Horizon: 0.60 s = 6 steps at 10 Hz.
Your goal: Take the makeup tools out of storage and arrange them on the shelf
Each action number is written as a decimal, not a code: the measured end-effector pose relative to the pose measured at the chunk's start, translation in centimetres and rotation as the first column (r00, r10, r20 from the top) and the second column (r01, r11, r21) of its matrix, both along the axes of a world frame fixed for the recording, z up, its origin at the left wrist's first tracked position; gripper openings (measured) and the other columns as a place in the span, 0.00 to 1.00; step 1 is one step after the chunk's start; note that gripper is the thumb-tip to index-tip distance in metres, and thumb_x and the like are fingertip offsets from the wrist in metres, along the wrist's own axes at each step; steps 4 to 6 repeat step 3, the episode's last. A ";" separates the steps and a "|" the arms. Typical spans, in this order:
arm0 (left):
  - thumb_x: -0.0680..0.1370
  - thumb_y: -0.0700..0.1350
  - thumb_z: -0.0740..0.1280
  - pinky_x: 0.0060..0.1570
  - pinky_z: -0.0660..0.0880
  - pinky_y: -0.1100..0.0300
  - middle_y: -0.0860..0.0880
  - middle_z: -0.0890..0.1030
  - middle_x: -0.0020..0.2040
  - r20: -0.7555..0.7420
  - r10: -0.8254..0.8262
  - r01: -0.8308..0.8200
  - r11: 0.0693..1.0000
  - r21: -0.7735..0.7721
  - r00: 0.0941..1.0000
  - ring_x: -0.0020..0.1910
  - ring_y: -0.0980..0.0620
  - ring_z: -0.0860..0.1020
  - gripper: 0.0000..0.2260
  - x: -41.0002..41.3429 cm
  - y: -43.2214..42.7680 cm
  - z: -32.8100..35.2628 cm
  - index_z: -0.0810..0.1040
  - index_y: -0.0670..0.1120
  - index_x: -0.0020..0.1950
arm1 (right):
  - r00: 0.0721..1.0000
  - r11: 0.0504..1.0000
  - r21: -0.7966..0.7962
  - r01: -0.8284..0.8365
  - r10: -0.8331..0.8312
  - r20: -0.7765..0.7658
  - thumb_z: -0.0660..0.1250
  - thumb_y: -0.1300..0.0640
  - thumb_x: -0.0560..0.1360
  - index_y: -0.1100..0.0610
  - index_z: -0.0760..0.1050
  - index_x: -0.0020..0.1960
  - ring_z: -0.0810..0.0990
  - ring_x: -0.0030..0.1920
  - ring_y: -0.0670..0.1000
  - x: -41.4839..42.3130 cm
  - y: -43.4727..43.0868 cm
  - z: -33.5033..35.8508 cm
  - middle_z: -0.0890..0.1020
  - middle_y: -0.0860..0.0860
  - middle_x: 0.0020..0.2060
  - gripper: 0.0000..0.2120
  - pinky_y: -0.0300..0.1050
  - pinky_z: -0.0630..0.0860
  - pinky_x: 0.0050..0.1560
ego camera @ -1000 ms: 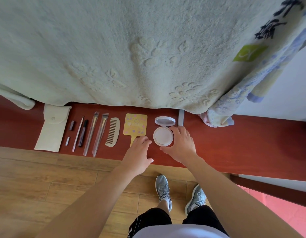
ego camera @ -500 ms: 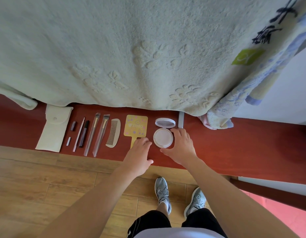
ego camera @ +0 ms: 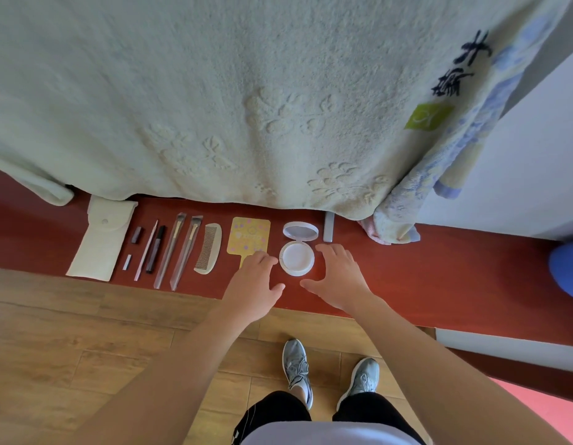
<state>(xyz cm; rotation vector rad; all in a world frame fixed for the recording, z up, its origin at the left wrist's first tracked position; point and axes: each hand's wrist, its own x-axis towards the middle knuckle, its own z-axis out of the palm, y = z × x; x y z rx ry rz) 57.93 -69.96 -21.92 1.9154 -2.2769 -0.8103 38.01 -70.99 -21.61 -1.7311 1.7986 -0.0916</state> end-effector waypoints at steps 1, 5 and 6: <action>0.79 0.55 0.66 0.64 0.71 0.57 0.51 0.70 0.69 0.018 0.019 -0.018 0.999 -0.050 1.000 0.68 0.52 0.69 0.24 0.2 0.0 1.2 0.68 0.48 0.73 | 0.999 0.999 -0.004 -0.035 0.035 -0.008 0.72 0.38 0.69 0.50 0.63 0.73 0.64 0.70 0.51 -0.2 -0.1 1.9 0.67 0.48 0.70 0.38 0.51 0.64 0.70; 0.78 0.58 0.65 0.65 0.69 0.55 0.50 0.73 0.67 0.093 0.021 -0.009 0.992 -0.124 0.995 0.67 0.49 0.70 0.25 1.0 -0.6 3.2 0.69 0.47 0.71 | 0.990 0.989 -0.070 -0.130 0.126 -0.061 0.67 0.38 0.72 0.50 0.66 0.70 0.67 0.68 0.52 -0.2 -0.8 5.5 0.70 0.48 0.67 0.31 0.49 0.64 0.67; 0.78 0.58 0.65 0.65 0.69 0.55 0.50 0.73 0.67 0.093 0.021 -0.009 0.992 -0.124 0.995 0.67 0.49 0.70 0.25 1.0 -0.6 3.2 0.69 0.47 0.71 | 0.990 0.989 -0.070 -0.130 0.126 -0.061 0.67 0.38 0.72 0.50 0.66 0.70 0.67 0.68 0.52 -0.2 -0.8 5.5 0.70 0.48 0.67 0.31 0.49 0.64 0.67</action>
